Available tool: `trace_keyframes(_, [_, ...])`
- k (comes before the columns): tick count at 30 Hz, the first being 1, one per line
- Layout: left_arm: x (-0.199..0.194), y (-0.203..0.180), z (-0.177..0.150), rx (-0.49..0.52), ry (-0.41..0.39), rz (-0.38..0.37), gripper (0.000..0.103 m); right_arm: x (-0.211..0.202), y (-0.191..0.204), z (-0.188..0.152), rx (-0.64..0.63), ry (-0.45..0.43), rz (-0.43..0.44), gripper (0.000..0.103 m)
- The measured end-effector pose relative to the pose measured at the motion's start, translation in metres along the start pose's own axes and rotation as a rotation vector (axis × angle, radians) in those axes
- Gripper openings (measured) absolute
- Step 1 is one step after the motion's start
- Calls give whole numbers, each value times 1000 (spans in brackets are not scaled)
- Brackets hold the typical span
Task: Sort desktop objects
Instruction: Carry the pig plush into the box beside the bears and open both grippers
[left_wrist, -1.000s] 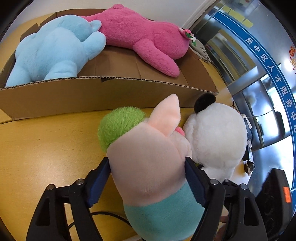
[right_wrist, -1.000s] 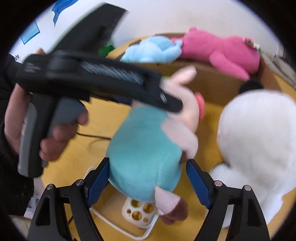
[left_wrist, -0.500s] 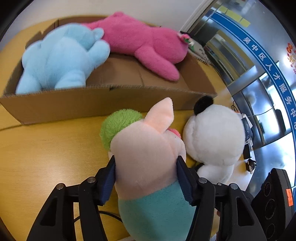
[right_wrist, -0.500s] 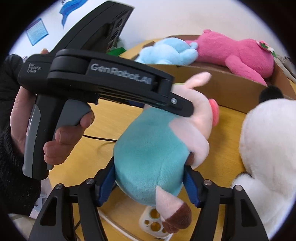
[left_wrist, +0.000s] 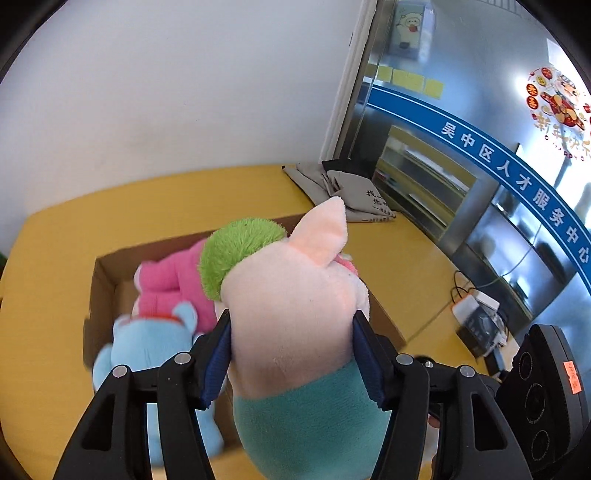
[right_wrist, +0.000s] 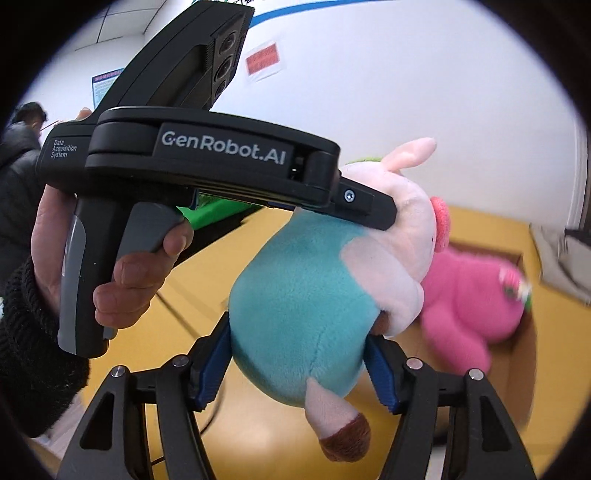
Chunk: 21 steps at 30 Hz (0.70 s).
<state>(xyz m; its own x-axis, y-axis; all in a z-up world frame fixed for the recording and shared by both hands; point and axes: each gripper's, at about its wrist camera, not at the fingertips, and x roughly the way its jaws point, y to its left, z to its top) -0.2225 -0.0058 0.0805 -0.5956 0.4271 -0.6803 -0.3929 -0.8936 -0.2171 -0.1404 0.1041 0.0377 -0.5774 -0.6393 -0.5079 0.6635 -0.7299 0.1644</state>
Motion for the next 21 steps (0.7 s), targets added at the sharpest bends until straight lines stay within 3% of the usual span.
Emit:
trace_keyframes(4, [77,38,7,-48,115,-20,65,54,-43,0,64,42,-12,66])
trace_keyframes(8, [142,69,-16,-103,213,-43,67,108,-68,-25,150,190,-37,70])
trace_keyframes(10, [147,72,-22,-110,224,-52,72,128,-73,-34,170,271,-66,78])
trace_keyframes(13, [152,76,-30,-121,239,-65,74,138,-71,-39,156,358,-100,79])
trace_keyframes(18, [162,79,-42,-130,266,-76,78,90,-80,-36,227,304,-2,80])
trace_keyframes(21, [166,66,-45,-121,270,-62,83,62,-100,-14,258,227,-57,80])
